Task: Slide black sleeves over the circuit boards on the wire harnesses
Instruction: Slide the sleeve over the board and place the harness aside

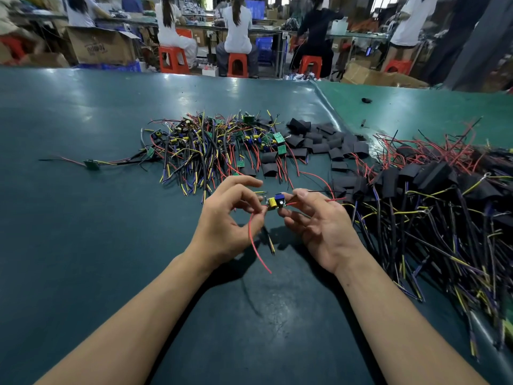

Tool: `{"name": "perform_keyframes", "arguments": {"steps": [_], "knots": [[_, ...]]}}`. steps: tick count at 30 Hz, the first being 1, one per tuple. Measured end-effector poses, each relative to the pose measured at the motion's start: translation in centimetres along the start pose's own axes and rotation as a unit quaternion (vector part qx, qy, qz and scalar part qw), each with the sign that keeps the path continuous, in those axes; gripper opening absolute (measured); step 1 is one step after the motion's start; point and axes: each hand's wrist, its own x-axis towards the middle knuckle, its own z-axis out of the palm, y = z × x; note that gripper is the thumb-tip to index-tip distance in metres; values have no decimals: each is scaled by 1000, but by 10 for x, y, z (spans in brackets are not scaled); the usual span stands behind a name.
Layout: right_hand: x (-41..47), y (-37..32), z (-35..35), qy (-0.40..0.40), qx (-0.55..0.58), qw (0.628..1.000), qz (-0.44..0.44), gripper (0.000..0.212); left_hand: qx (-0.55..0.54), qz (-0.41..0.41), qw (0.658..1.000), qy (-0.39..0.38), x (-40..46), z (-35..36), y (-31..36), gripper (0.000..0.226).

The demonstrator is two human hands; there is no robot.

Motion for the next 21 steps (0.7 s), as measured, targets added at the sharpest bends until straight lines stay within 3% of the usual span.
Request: {"name": "perform_keyframes", "arguments": {"steps": [8, 15, 21], "knots": [[-2, -4, 4, -33, -3, 999, 6, 15, 38, 58, 997, -29, -1, 0, 12, 18], [-5, -1, 6, -80, -34, 996, -7, 5, 54, 50, 997, -39, -4, 0, 15, 36], [-4, 1, 5, -82, -38, 995, -43, 15, 58, 67, 996, -11, -2, 0, 11, 27]]}}
